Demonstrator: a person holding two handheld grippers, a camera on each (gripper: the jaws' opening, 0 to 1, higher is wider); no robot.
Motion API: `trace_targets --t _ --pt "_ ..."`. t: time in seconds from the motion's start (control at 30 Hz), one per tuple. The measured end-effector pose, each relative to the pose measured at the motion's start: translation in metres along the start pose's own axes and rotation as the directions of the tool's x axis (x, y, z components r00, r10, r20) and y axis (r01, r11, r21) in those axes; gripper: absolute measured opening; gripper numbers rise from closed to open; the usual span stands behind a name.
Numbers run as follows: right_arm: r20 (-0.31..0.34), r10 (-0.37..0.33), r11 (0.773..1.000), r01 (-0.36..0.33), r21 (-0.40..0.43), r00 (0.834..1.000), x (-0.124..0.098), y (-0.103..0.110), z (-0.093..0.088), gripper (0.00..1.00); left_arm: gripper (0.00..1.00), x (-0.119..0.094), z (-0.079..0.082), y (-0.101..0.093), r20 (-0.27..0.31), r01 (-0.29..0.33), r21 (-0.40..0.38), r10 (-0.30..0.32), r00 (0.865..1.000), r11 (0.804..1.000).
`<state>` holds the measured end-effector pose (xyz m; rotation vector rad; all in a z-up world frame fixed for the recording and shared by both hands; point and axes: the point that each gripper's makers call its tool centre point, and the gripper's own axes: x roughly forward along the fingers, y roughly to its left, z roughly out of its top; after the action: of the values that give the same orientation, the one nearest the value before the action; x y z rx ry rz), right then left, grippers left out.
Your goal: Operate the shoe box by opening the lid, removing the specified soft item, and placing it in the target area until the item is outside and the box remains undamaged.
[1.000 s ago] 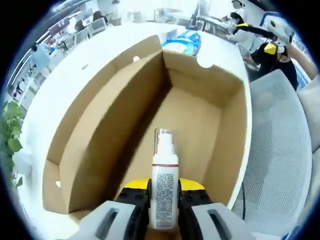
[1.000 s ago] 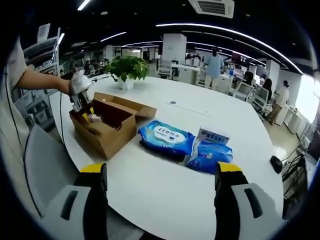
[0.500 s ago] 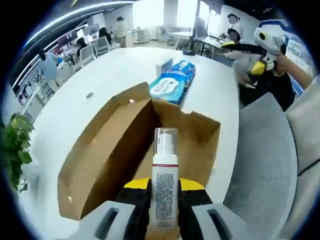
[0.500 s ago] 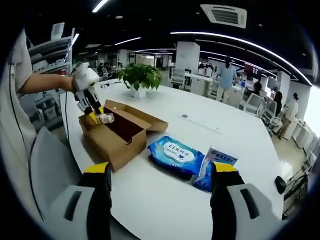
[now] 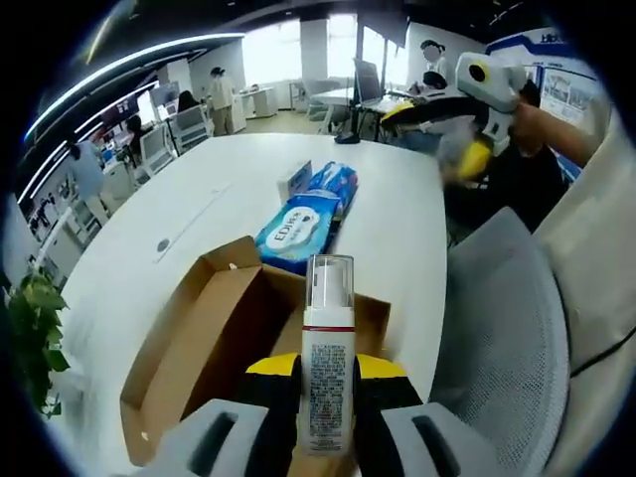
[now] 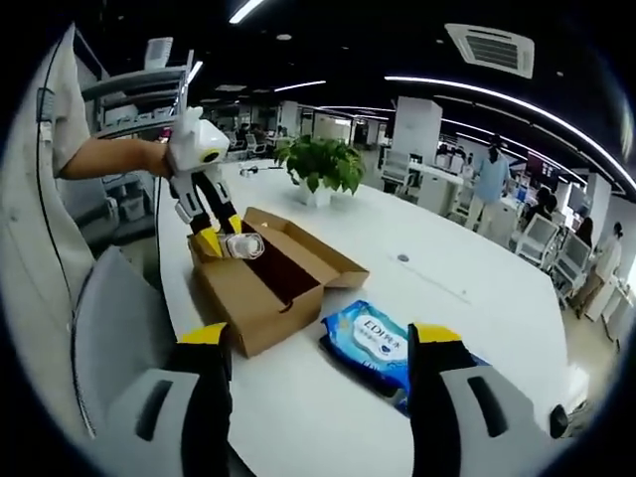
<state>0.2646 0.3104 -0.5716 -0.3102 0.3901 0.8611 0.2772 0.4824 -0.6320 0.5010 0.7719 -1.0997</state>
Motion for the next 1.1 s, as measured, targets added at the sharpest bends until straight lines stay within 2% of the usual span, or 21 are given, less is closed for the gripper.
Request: trace_targets --t 0.2,0.33,0.53,0.7,0.9,1.1 --pt "0.012 0.101 0.994 -0.101 -0.039 0.995 0.005 0.015 0.015 0.66 0.19 0.0 0.015 -0.015 0.046 0.022 0.012 -0.023 0.999 1.0" --pt "-0.03 0.138 0.986 -0.14 -0.085 0.99 0.009 0.021 0.015 0.61 0.19 -0.002 0.02 -0.024 0.063 0.028 0.026 -0.03 0.998 0.999" --pt "-0.044 0.195 0.971 -0.199 -0.136 0.98 0.017 0.033 0.022 0.61 0.19 0.0 0.024 -0.041 0.074 0.066 0.066 -0.071 0.995 0.996" --pt "-0.055 0.247 0.952 -0.253 -0.175 0.967 0.022 0.043 0.028 0.59 0.19 0.003 0.029 -0.047 0.089 0.074 0.074 -0.081 0.993 0.994" --pt "-0.066 0.301 0.924 -0.308 -0.226 0.951 0.025 0.052 0.034 0.56 0.19 0.001 0.04 -0.053 0.133 0.087 0.1 -0.1 0.986 0.991" --pt "-0.066 0.34 0.9 -0.345 -0.265 0.938 0.029 0.059 0.039 0.5 0.19 -0.001 0.046 -0.057 0.163 0.092 0.125 -0.112 0.98 0.988"
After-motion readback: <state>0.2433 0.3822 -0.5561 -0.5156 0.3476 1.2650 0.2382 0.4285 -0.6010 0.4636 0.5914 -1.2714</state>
